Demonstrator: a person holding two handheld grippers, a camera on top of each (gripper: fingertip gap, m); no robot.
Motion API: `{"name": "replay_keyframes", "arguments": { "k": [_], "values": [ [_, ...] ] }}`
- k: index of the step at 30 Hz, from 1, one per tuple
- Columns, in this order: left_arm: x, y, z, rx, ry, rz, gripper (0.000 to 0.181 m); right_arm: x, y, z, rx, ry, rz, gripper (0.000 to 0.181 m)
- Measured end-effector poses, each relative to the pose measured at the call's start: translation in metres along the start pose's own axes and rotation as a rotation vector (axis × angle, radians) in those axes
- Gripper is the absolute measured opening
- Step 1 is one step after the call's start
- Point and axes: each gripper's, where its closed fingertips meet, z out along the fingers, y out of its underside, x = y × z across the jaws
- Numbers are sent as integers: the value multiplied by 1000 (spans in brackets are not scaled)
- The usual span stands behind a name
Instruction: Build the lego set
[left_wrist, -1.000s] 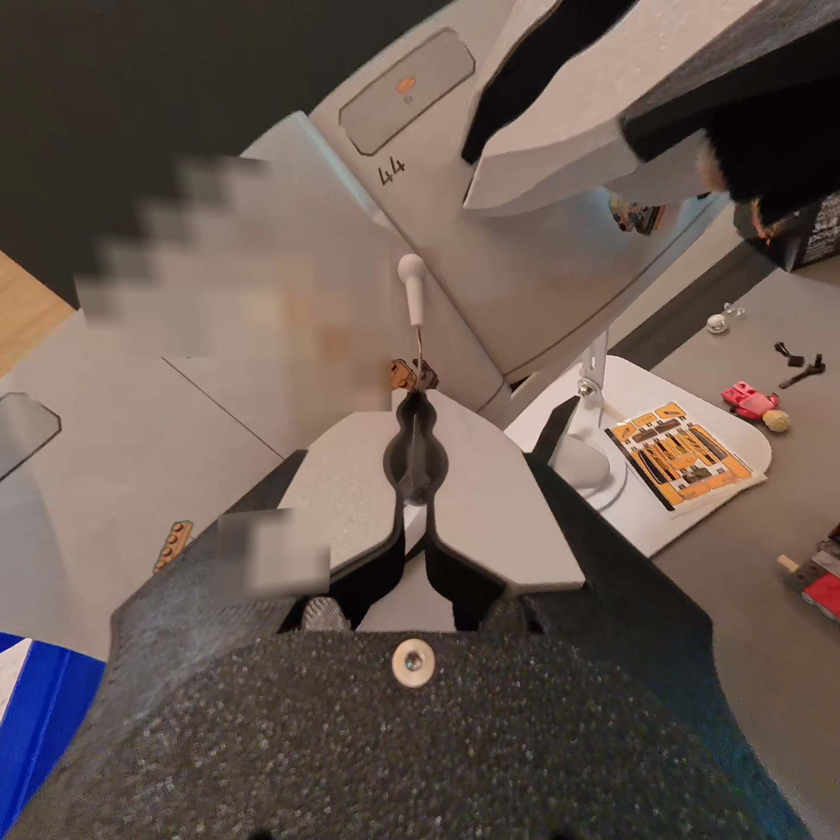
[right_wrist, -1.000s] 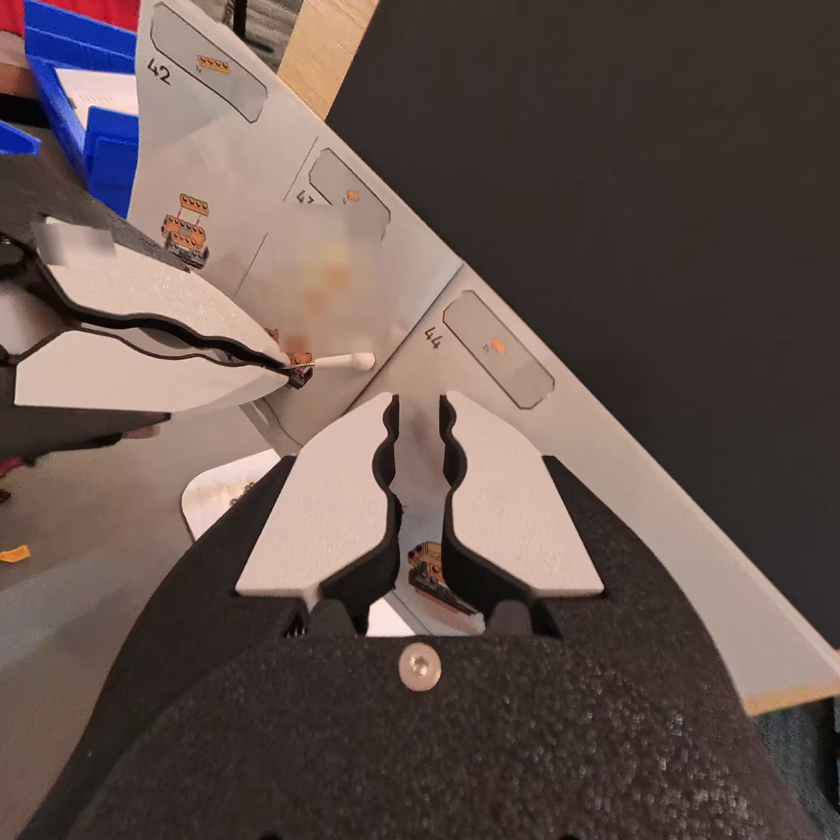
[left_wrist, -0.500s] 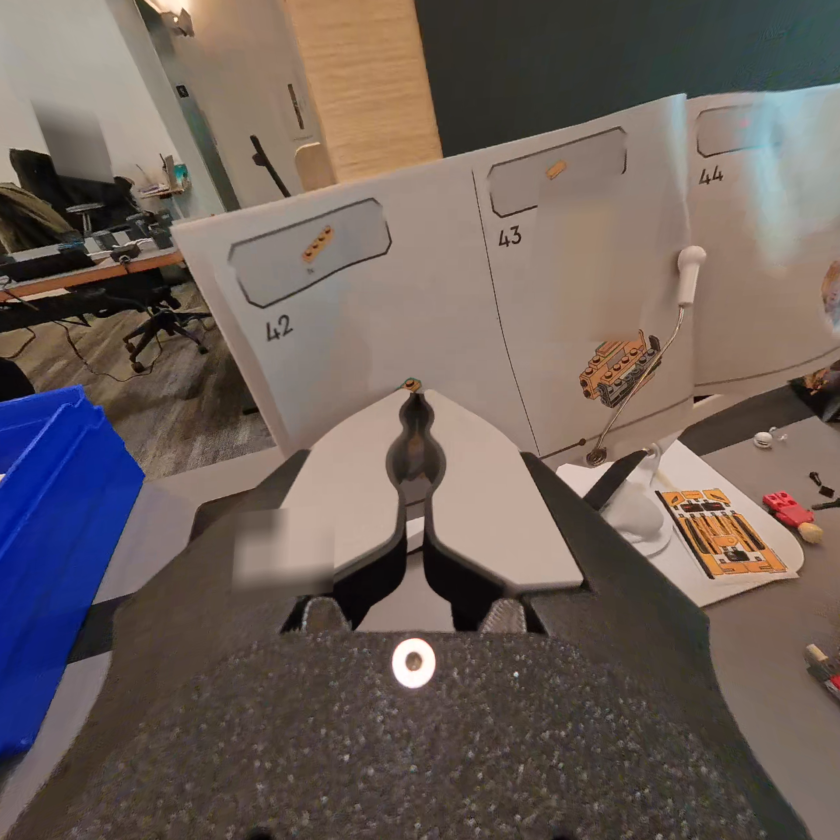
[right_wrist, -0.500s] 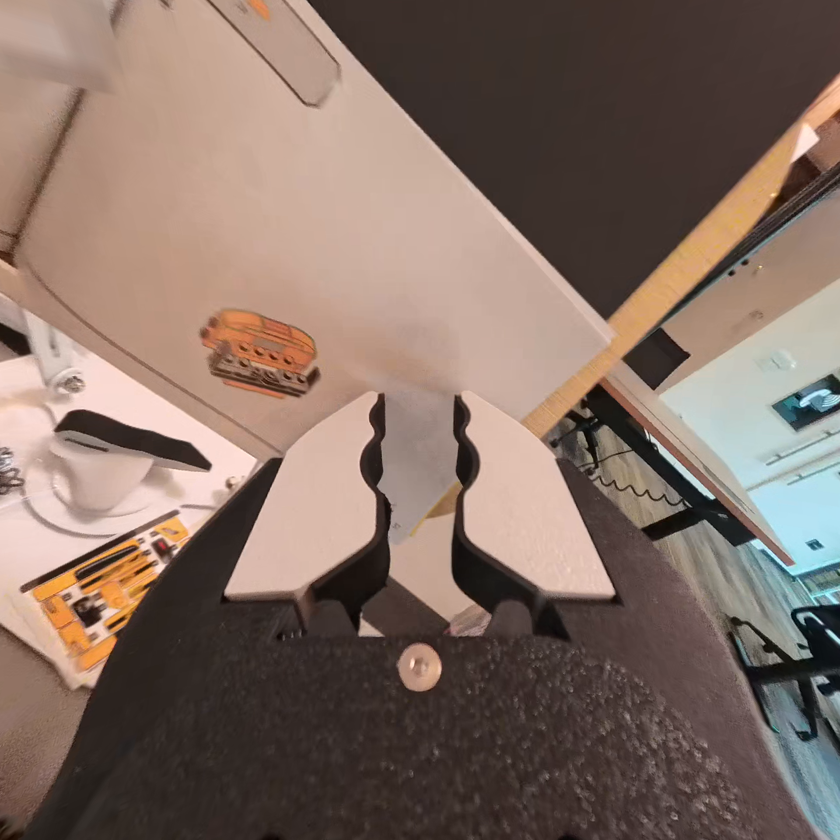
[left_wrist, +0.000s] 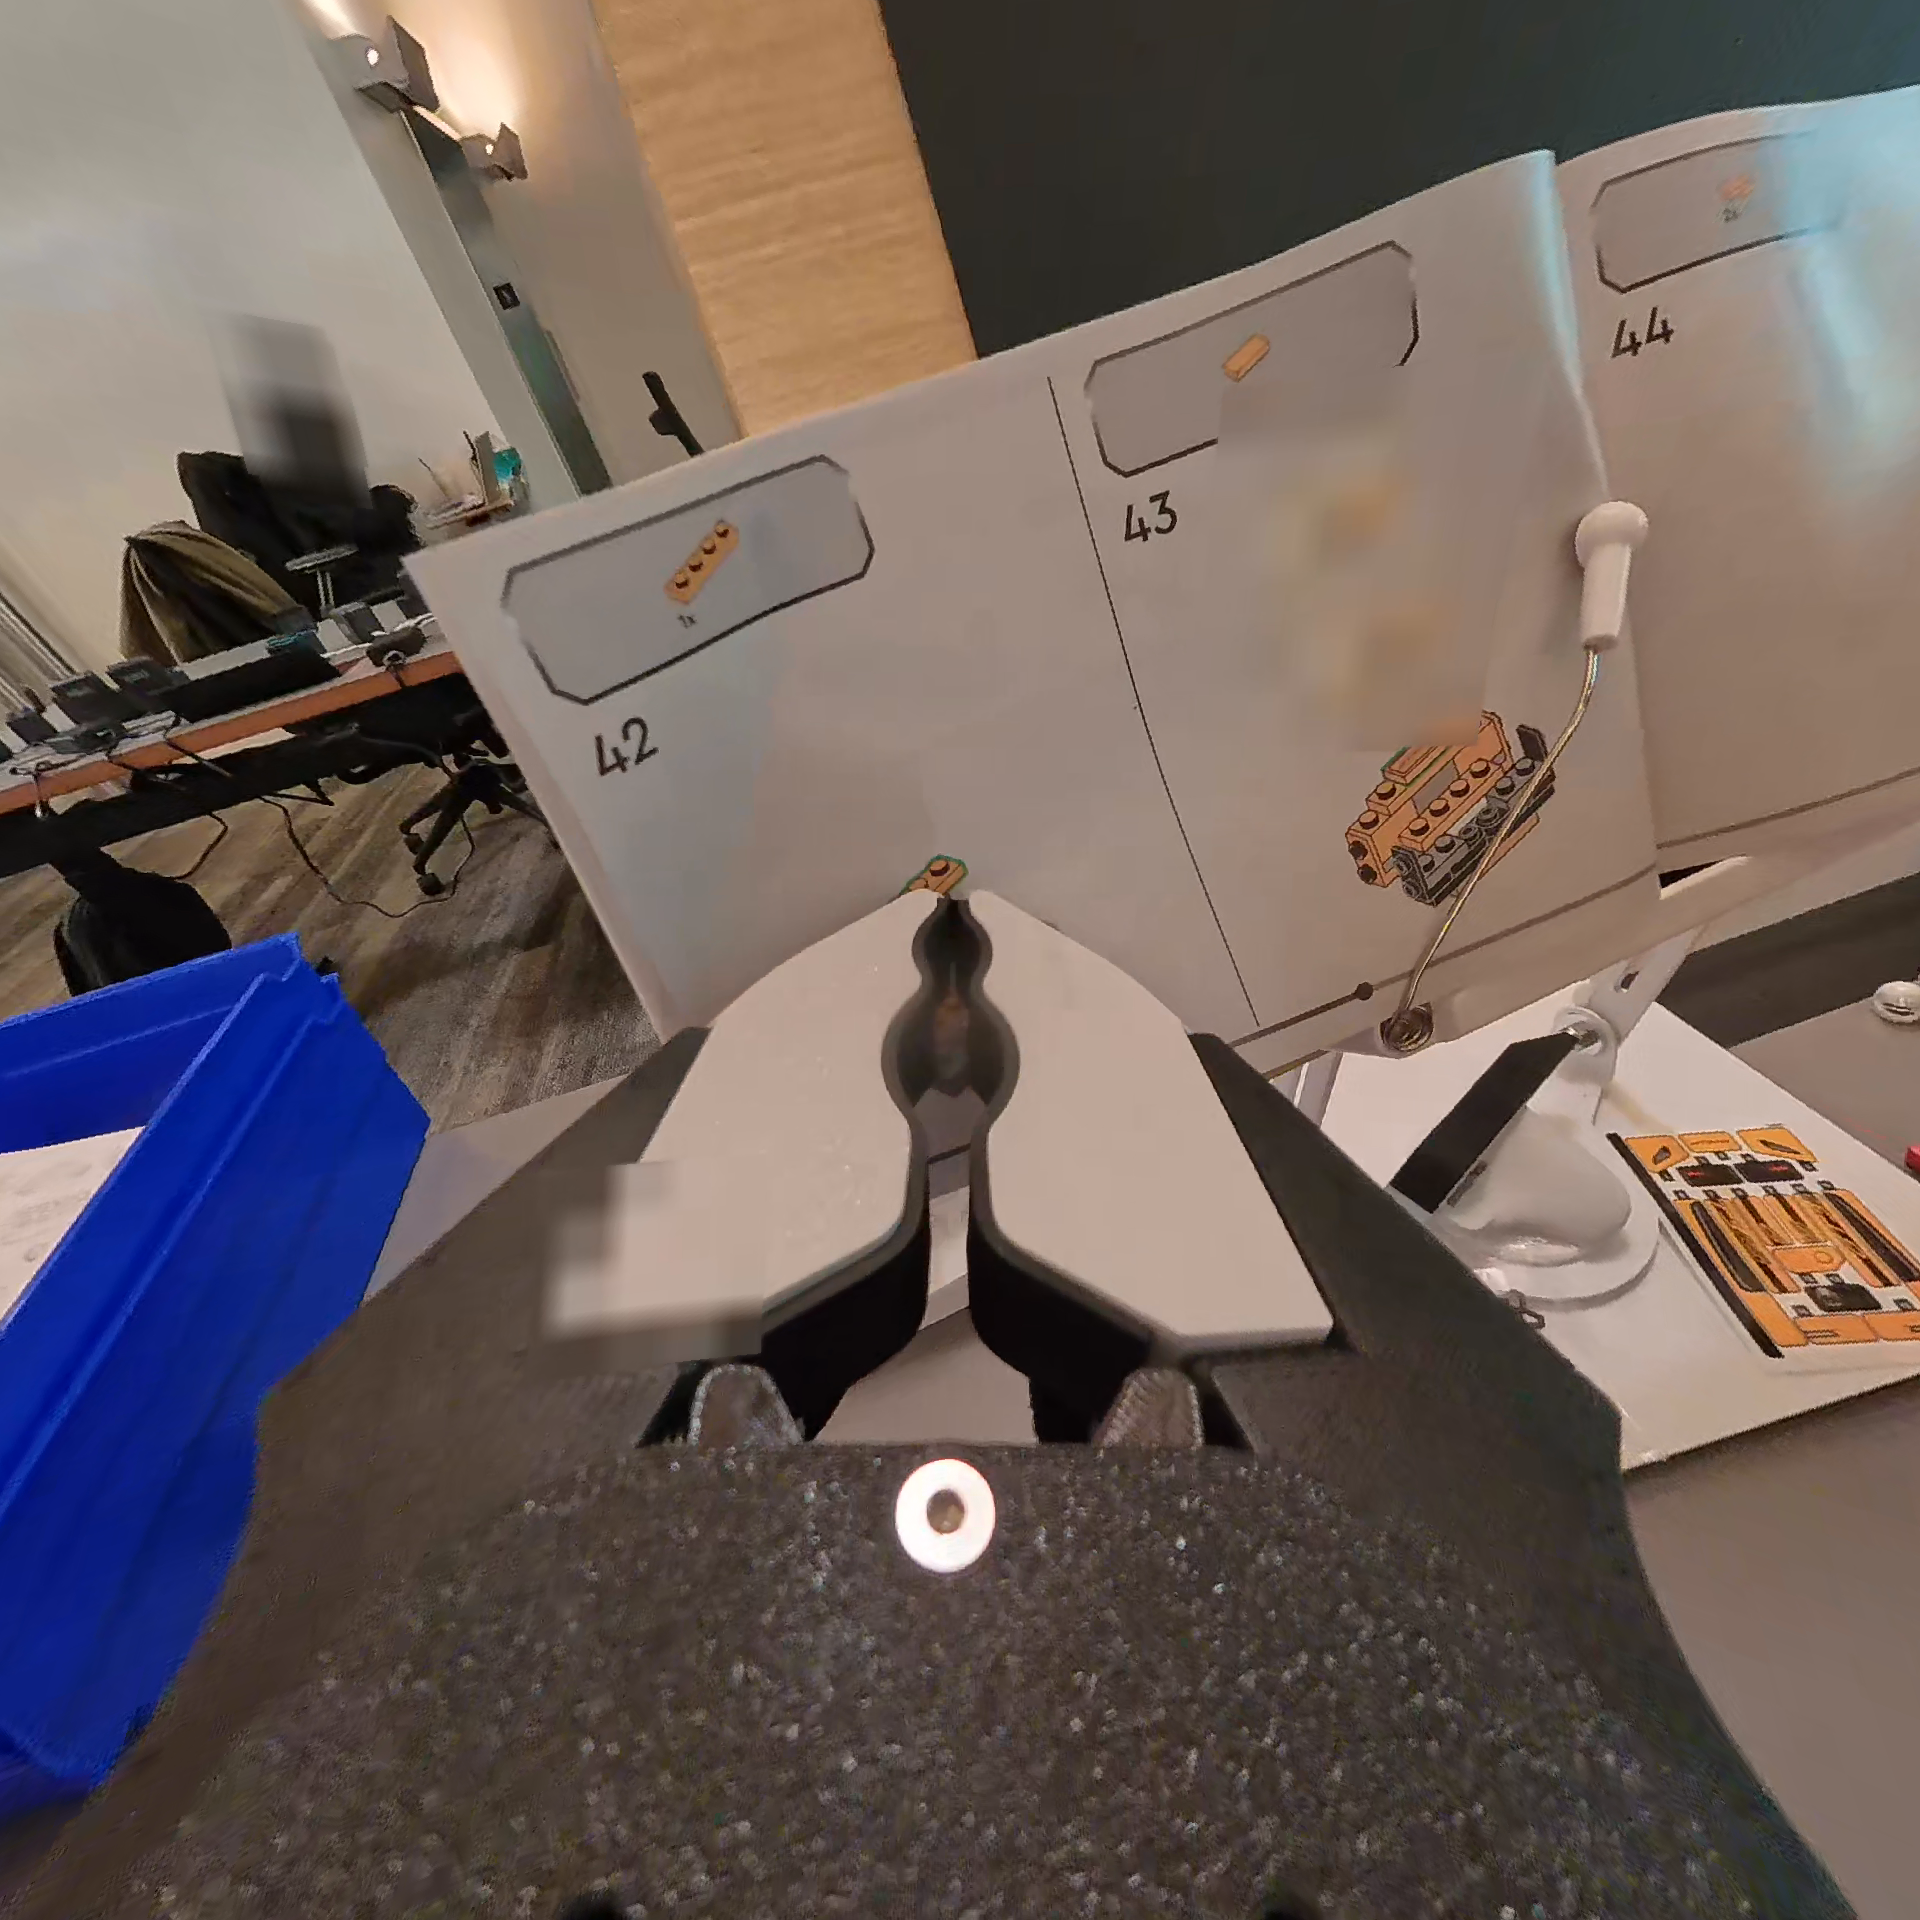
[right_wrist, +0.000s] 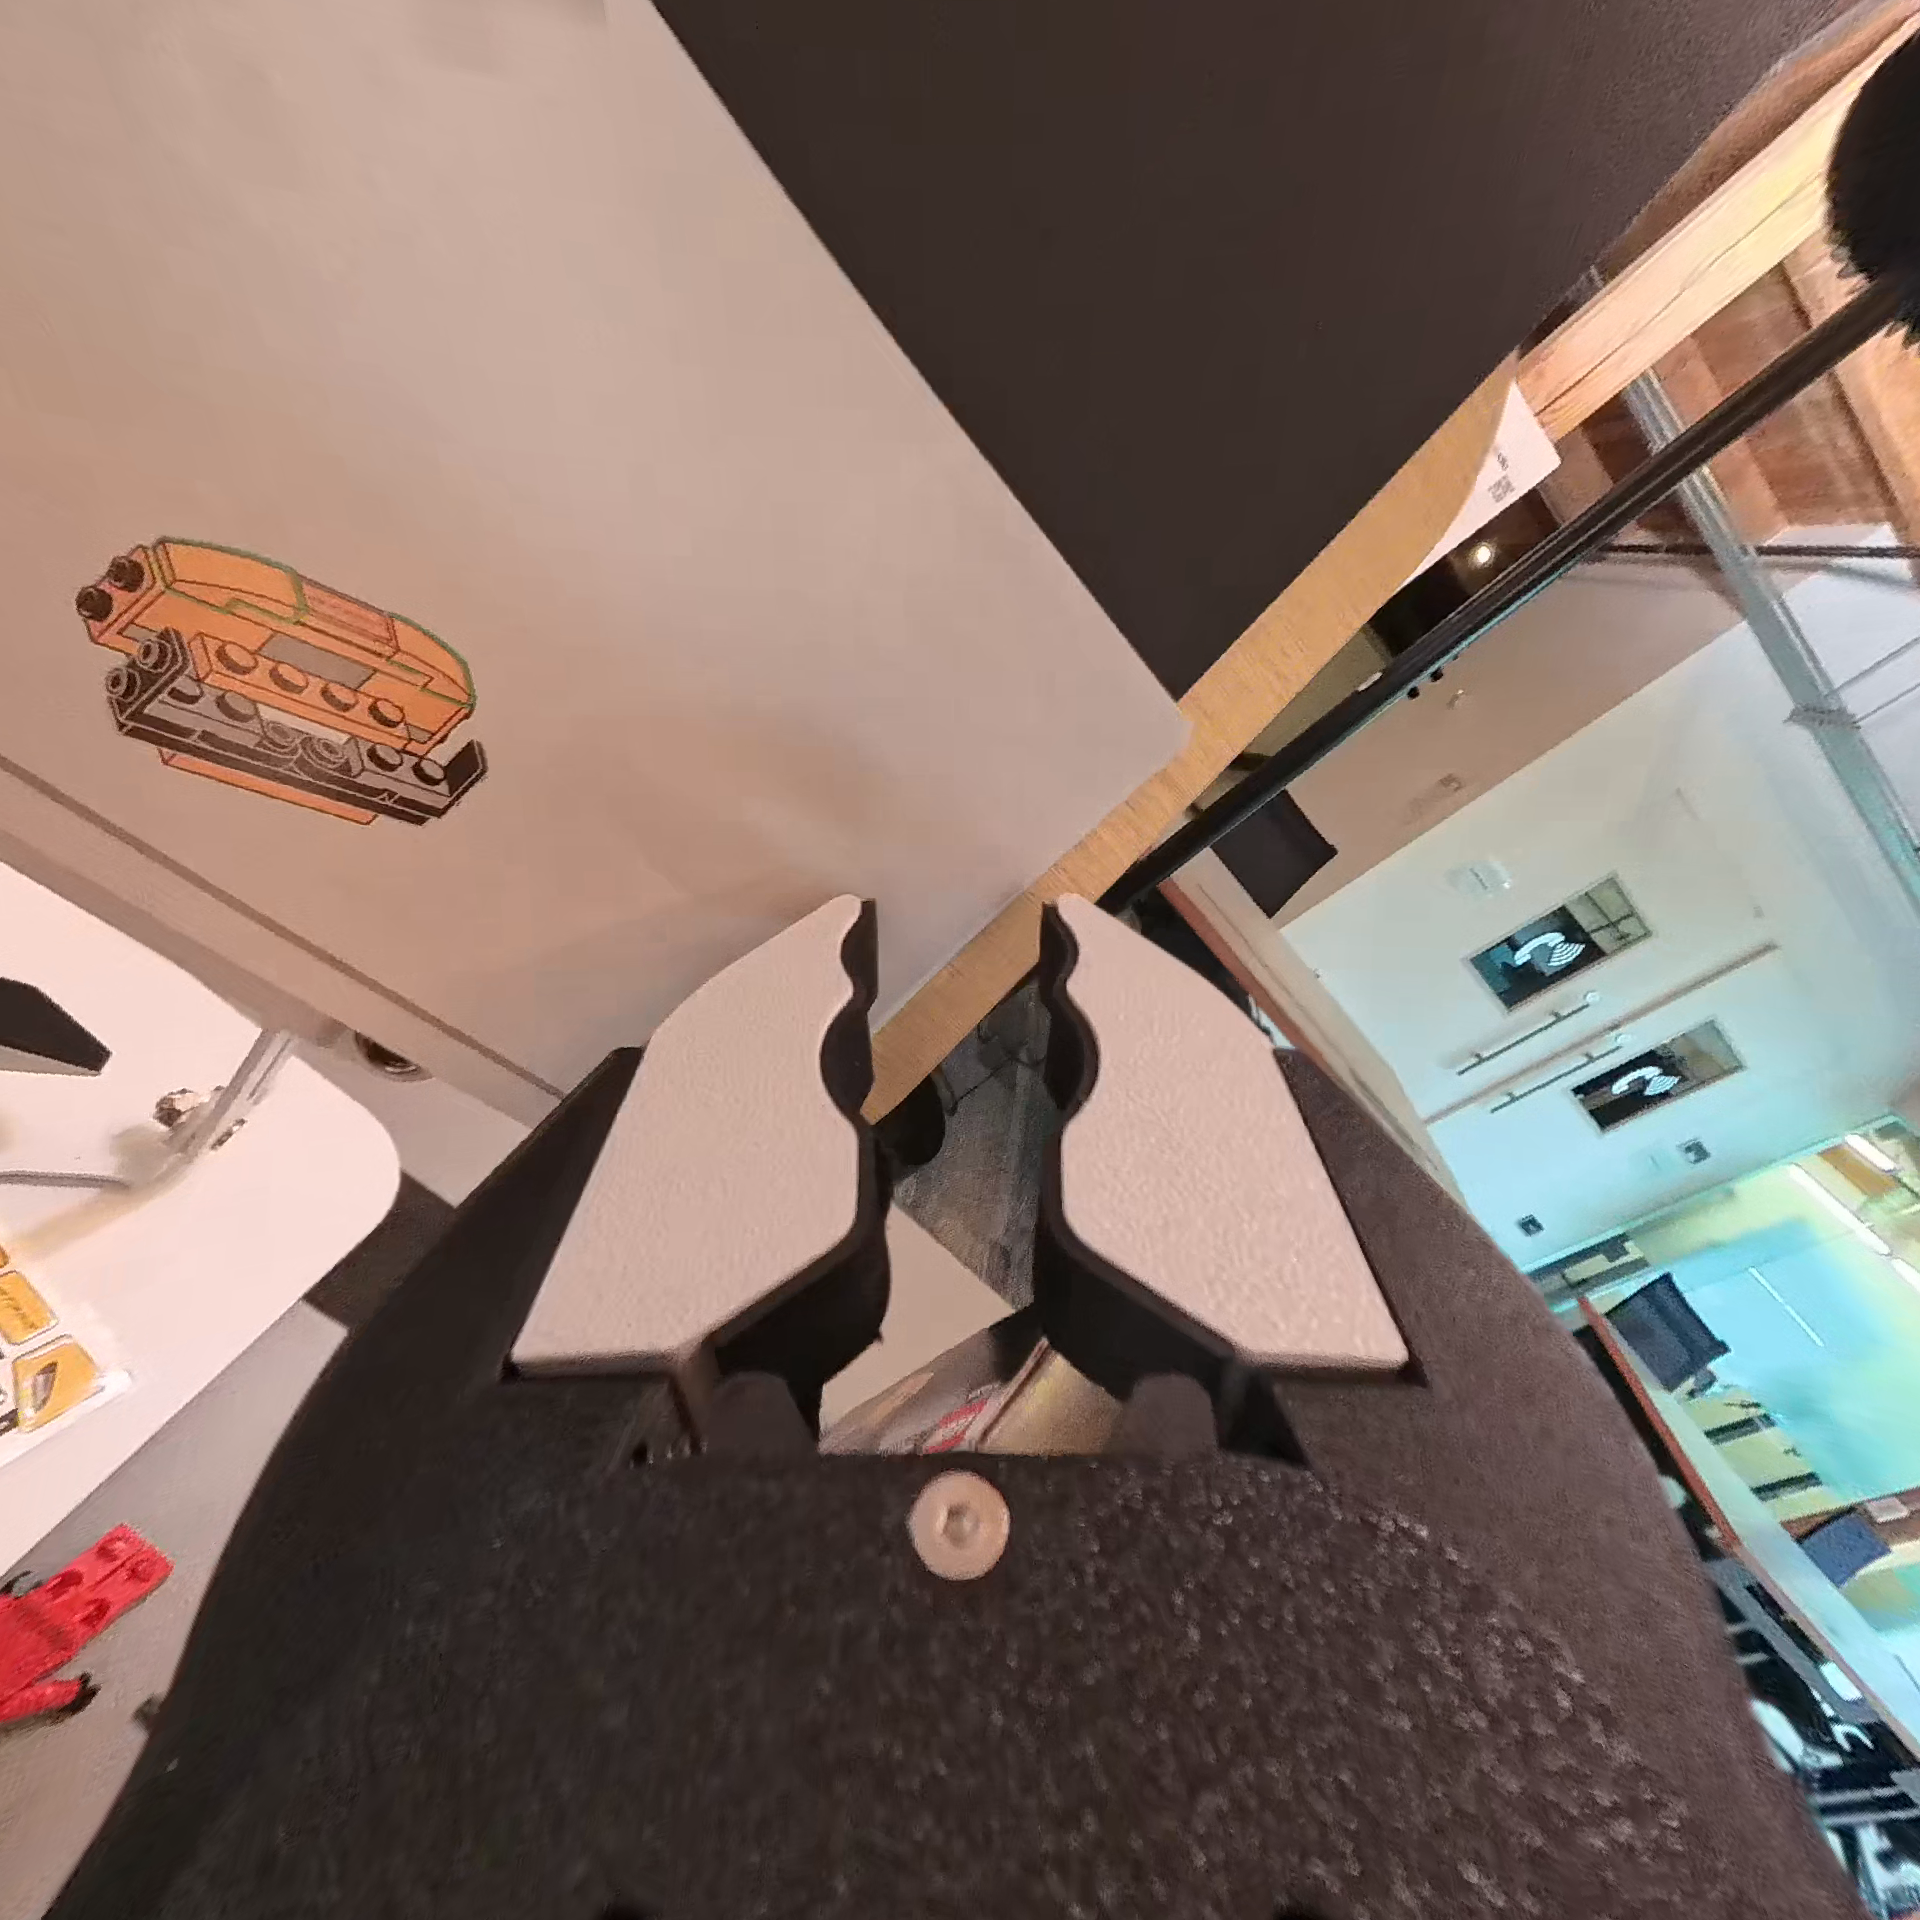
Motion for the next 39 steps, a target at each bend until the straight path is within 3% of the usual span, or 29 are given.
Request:
{"name": "replay_keyframes", "arguments": {
  "k": [4, 6, 10, 13, 17, 20, 29, 34, 39],
  "values": [
    [1, 2, -3, 15, -11, 14, 0, -5, -2, -7, 34, 20, 28, 23],
    [1, 3, -5, 17, -13, 24, 0, -17, -18, -19, 108, -54, 72, 24],
    [1, 3, -4, 21, -12, 24, 0, -77, -55, -50, 238, -300, -10, 8],
    [1, 3, -3, 23, -19, 26, 1, -111, -53, -45, 182, -352, -131, 1],
    [2, 5, -3, 14, -9, 23, 4, -109, -47, -29, 100, -421, -83, 0],
    [2, 4, -3, 19, -5, 39, 4, -96, -39, -19, 44, -412, -183, 0],
    [4, 3, -6, 25, 3, 37, 8, -95, -27, -29, 20, -491, -32, 1],
    [6, -1, -15, 38, 18, 9, 11, -85, -26, -52, 71, -527, 185, 6],
    [11, -5, -37, 104, 31, -117, 2, -61, -31, -96, 196, -453, 446, 6]
  ]
}}
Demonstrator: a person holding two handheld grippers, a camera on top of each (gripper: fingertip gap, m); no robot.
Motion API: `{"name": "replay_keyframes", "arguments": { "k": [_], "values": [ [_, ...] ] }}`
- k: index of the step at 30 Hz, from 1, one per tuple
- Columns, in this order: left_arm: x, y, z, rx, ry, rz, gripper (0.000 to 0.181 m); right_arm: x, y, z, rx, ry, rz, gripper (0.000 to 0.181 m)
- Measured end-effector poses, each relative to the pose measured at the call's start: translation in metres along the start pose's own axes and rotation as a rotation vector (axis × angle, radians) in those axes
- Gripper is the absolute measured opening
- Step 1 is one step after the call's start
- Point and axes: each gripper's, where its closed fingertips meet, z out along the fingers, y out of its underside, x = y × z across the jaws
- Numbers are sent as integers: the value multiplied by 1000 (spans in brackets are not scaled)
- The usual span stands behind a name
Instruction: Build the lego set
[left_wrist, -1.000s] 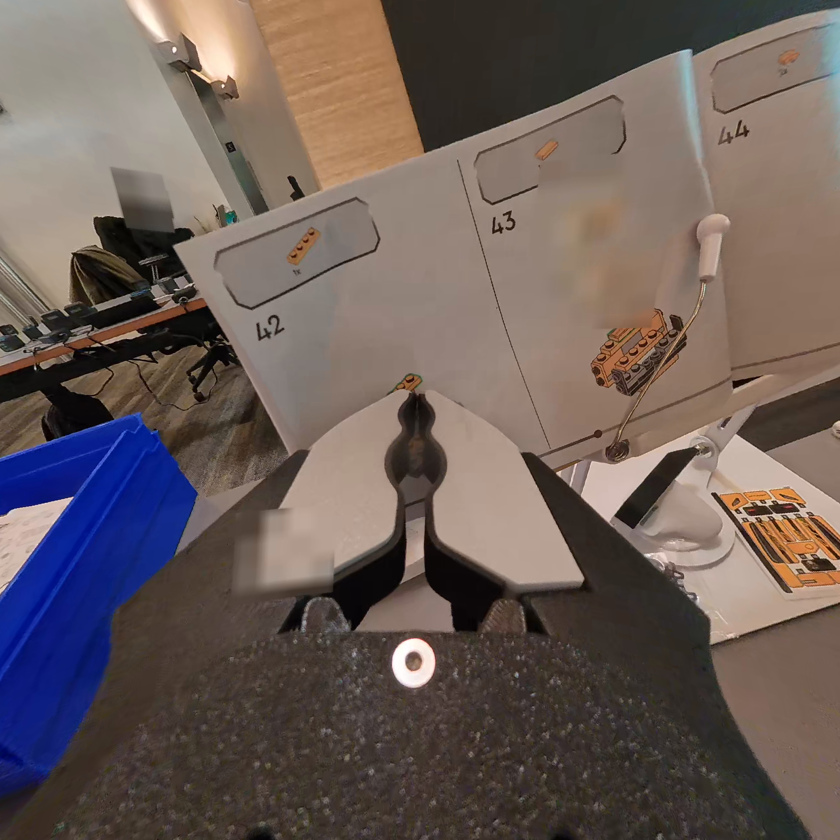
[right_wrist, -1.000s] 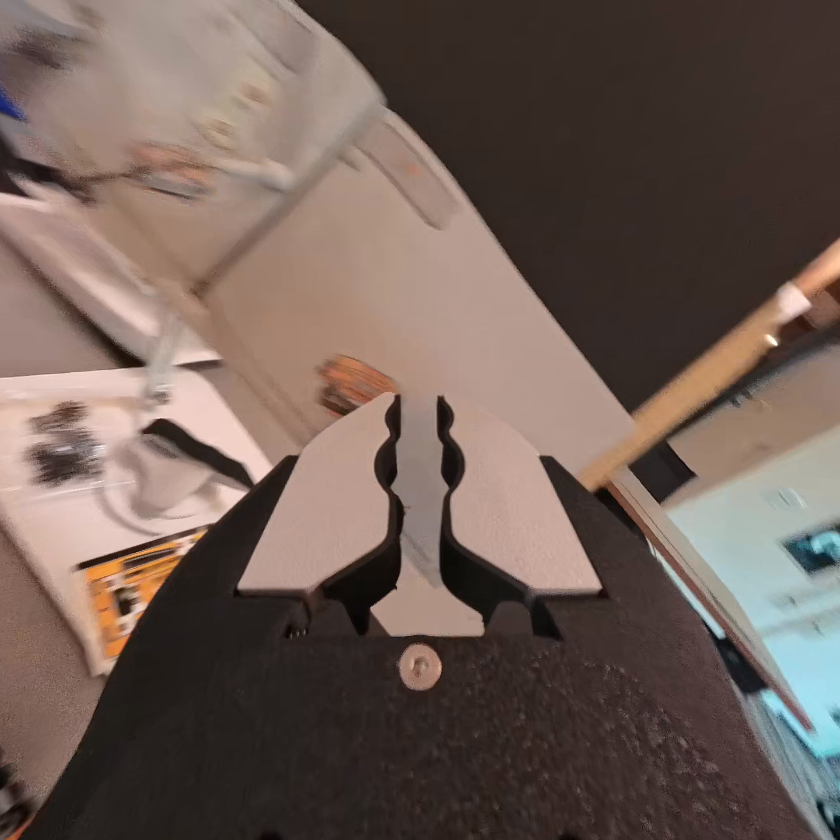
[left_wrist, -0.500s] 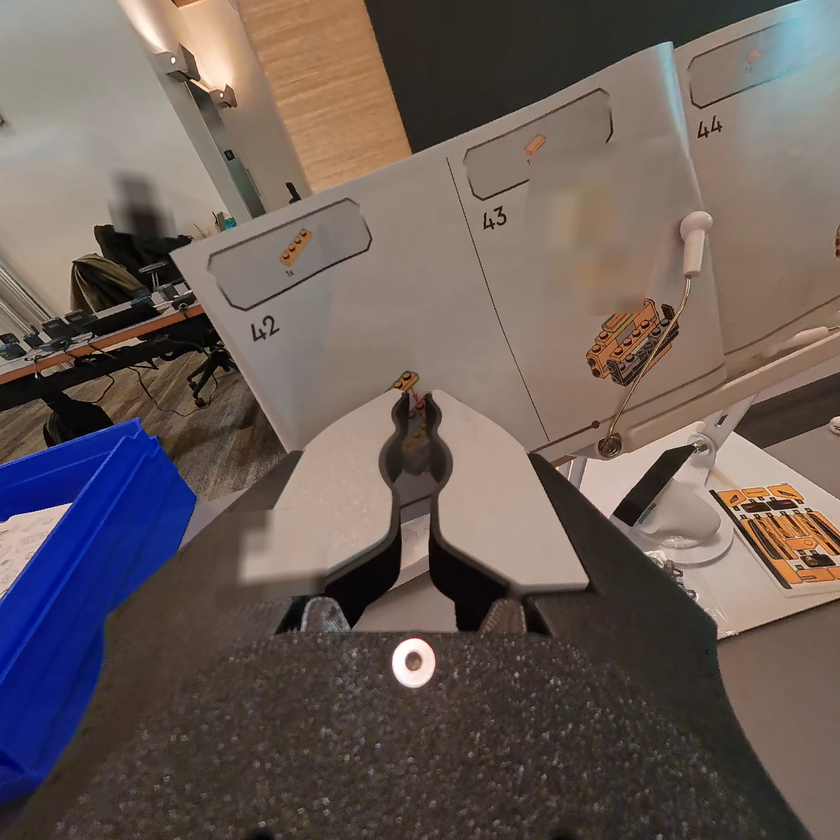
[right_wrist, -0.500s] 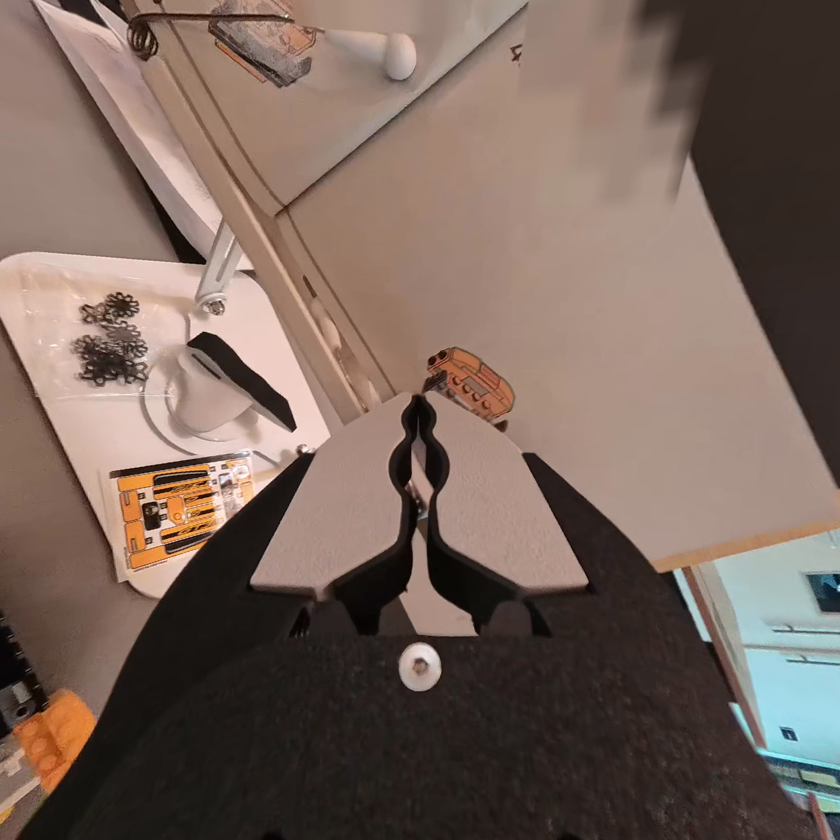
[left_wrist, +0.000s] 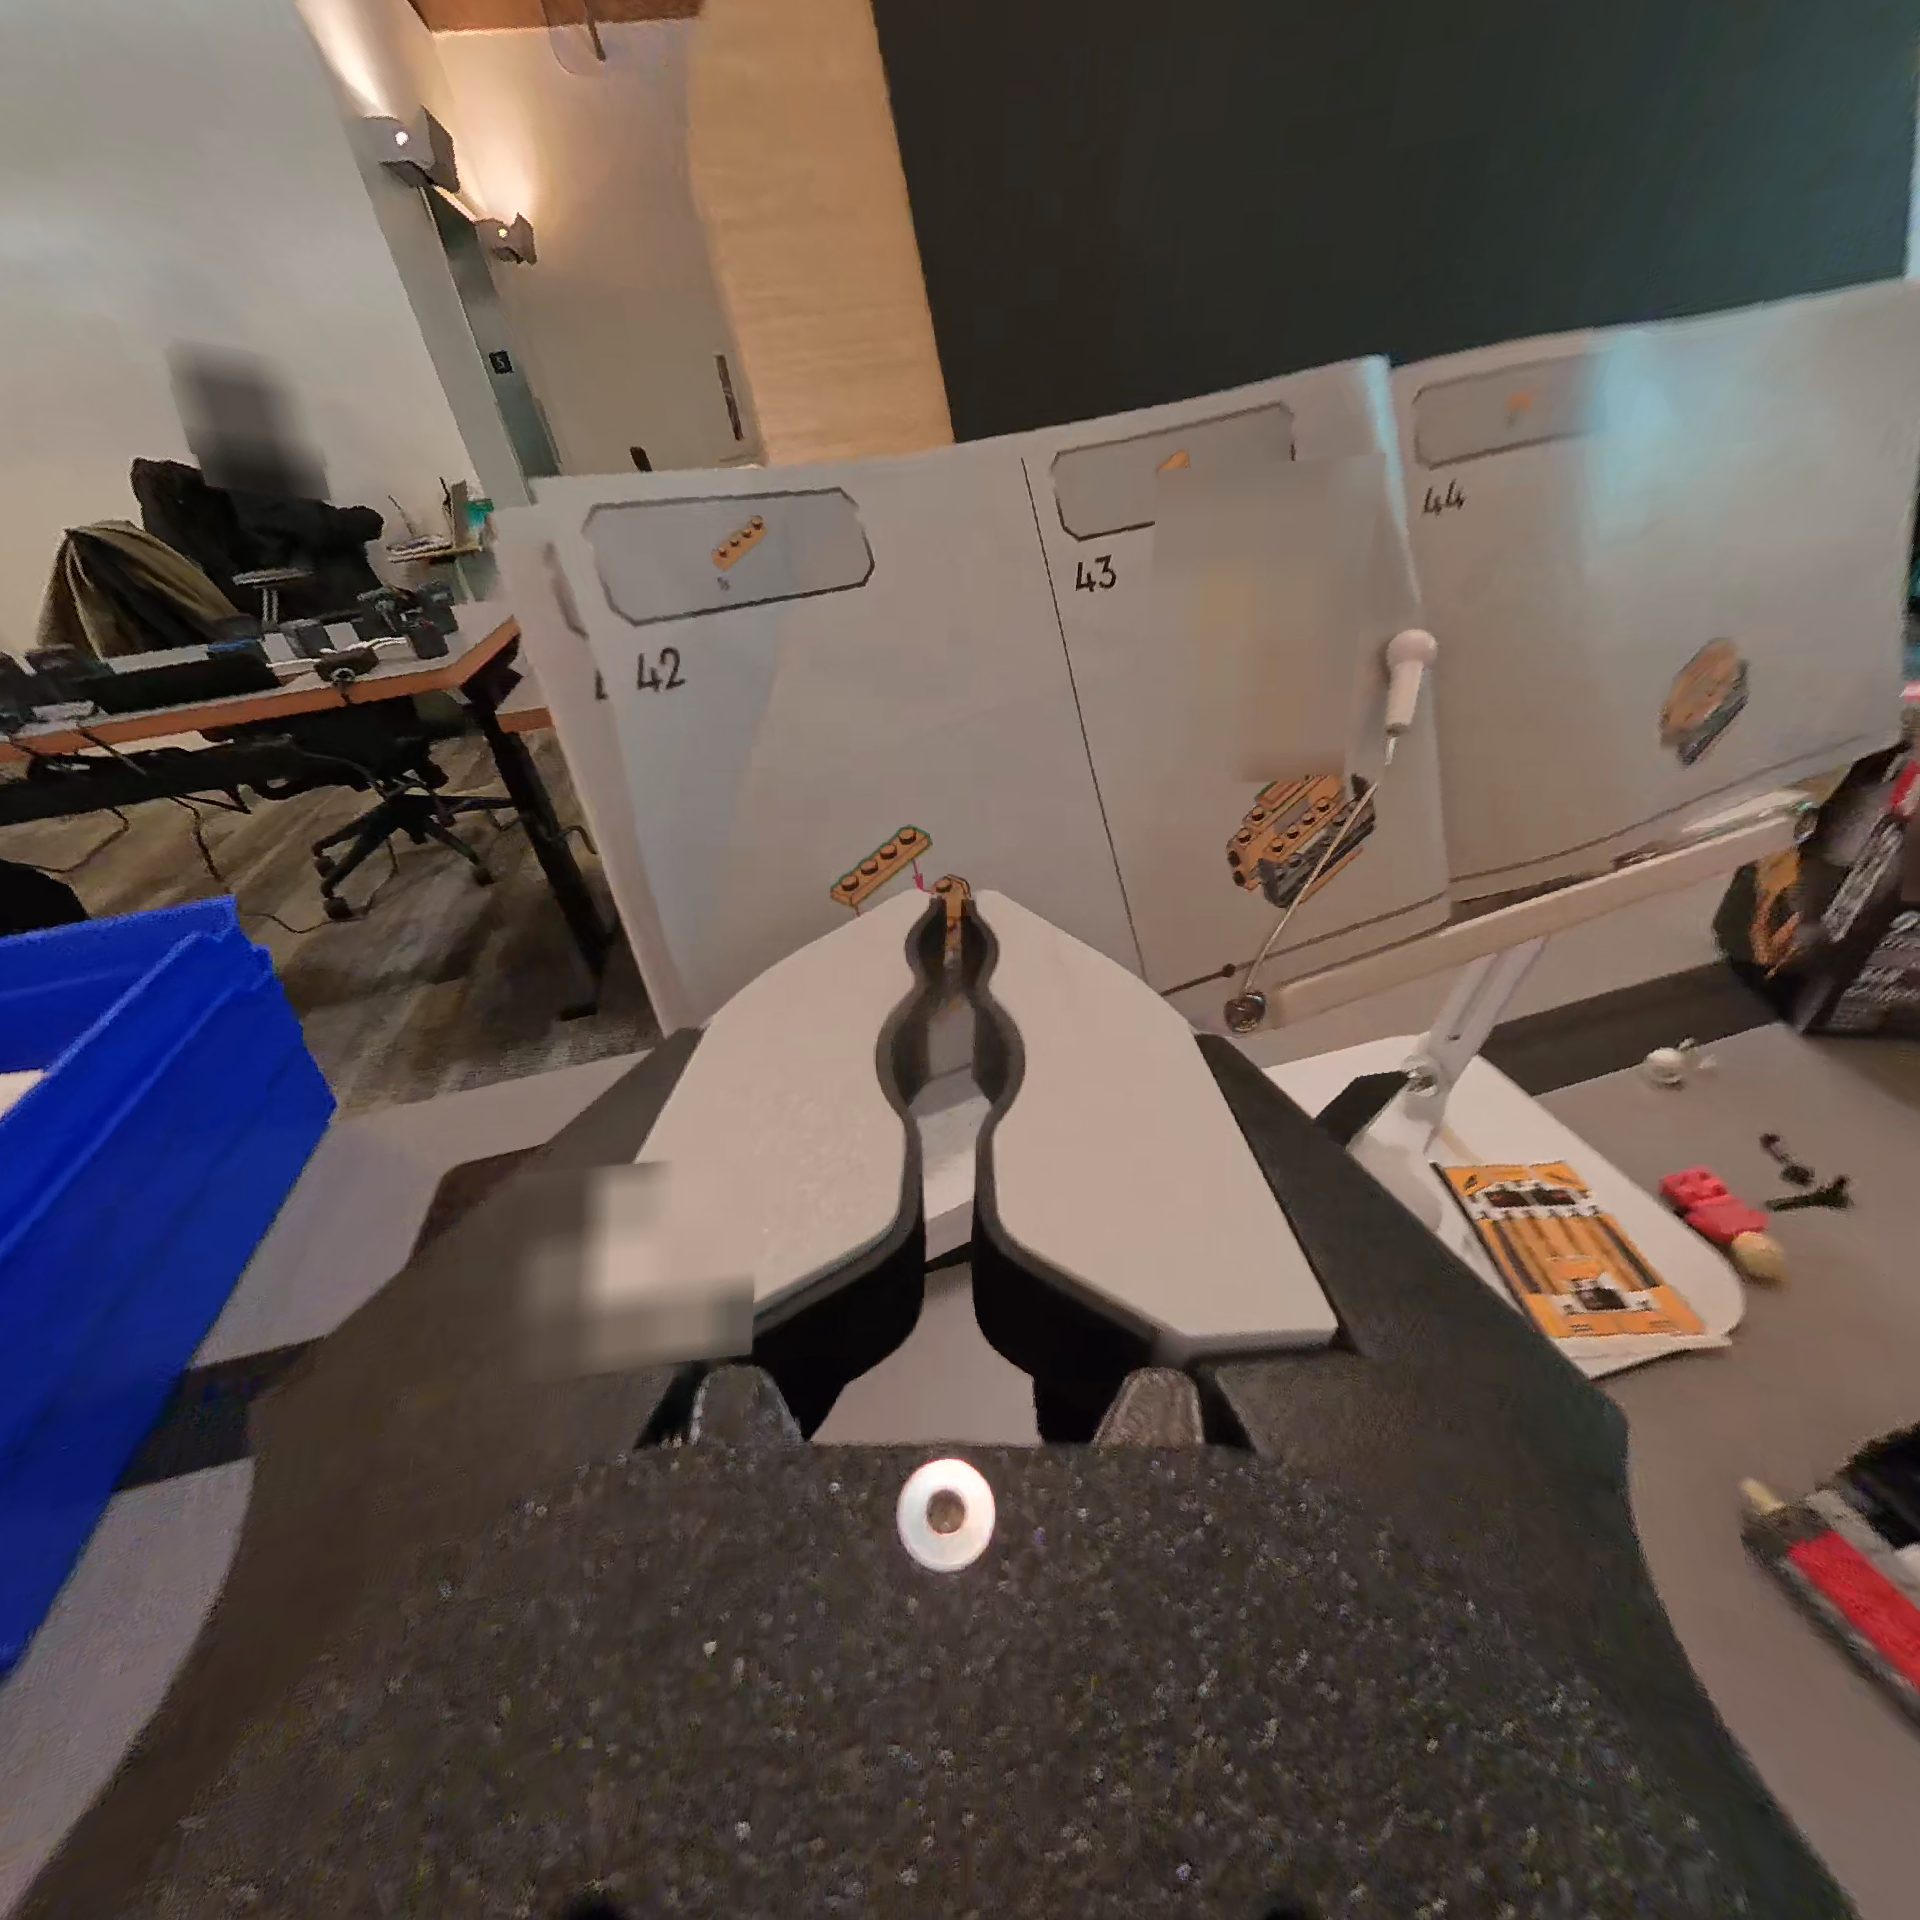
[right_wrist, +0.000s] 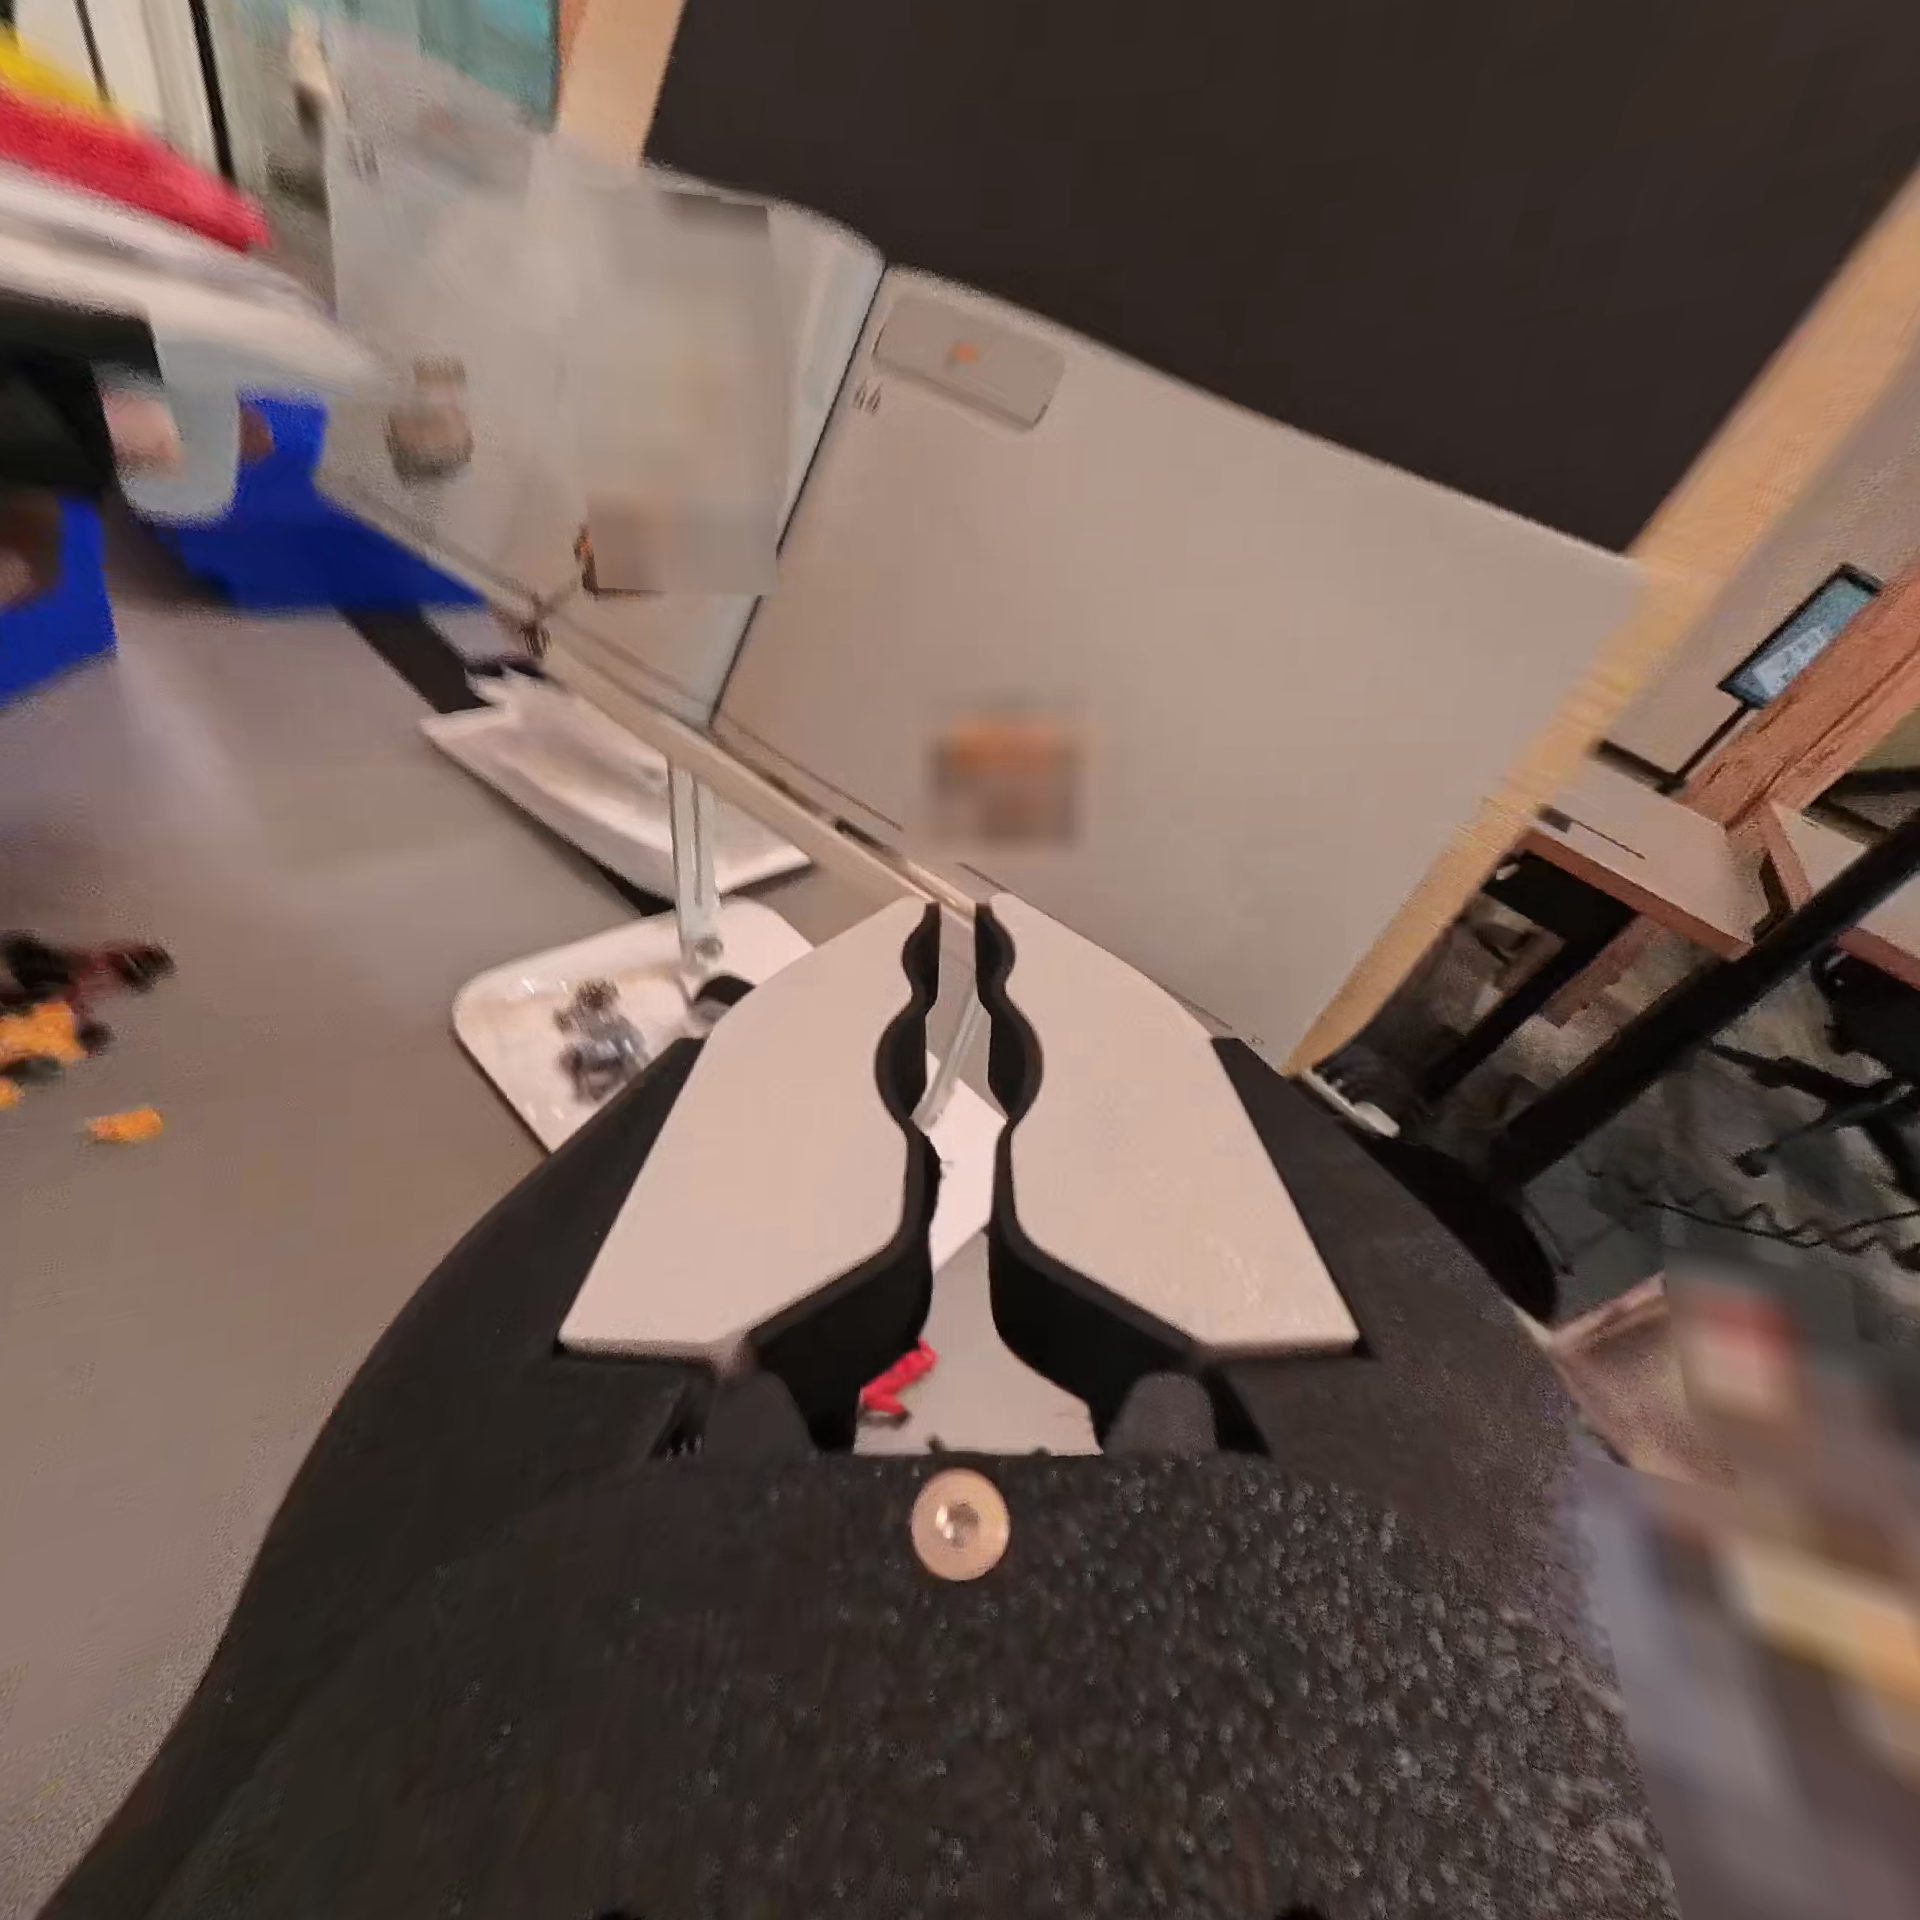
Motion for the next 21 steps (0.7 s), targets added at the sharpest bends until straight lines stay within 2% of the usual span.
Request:
{"name": "replay_keyframes", "arguments": {
  "k": [3, 6, 11, 14, 17, 21],
  "values": [
    [1, -3, -13, 44, -8, -90, 0, 1, -13, -32, 125, 70, 149, 4],
    [2, -10, -24, 91, -26, -168, 0, -2, -18, -61, 192, 151, 214, 0],
    [12, -27, -44, 143, -76, -127, 0, -8, -26, -98, 241, 234, 226, 0],
    [10, -41, -49, 169, -134, -41, 0, -16, -23, -101, 233, 203, 216, 0],
    [-1, -56, -43, 191, -184, -10, 0, -21, -22, -95, 227, 182, 217, 0],
    [-15, -55, -23, 182, -187, -54, 0, -32, -19, -90, 238, 155, 217, 0]
  ]
}}
